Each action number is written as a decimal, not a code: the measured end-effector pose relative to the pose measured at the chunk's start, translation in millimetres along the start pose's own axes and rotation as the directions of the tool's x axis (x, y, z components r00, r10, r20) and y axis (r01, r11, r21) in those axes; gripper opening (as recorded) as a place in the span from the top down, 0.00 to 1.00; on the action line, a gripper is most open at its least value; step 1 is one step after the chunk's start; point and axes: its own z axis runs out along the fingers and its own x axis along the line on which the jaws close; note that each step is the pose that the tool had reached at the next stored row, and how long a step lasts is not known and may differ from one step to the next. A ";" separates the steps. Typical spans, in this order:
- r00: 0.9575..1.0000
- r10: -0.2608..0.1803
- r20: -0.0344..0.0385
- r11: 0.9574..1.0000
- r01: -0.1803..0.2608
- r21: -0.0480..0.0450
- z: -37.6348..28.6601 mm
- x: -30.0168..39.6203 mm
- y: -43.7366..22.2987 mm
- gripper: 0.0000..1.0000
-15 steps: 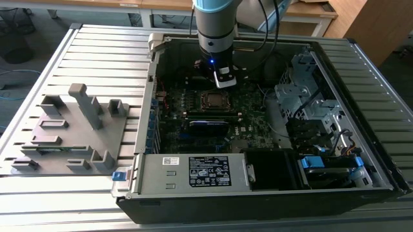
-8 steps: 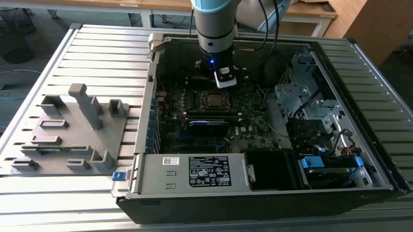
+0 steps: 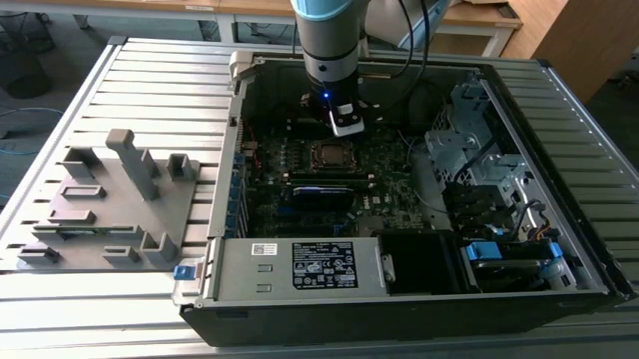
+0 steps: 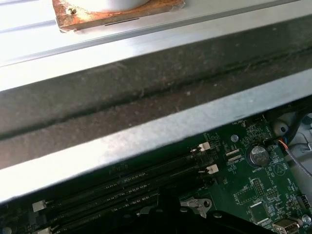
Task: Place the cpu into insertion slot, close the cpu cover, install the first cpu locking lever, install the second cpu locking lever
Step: 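Install the first cpu locking lever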
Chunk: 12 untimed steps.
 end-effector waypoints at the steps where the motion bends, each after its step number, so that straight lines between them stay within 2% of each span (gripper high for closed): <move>1: 1.000 0.000 0.001 1.000 0.000 0.000 0.0 0.1 -0.1 0.90; 6: 1.000 -0.002 0.006 1.000 0.002 -0.002 2.0 1.3 -1.0 0.90; 12: 1.000 -0.003 0.007 1.000 0.003 -0.003 4.1 1.7 -1.6 0.90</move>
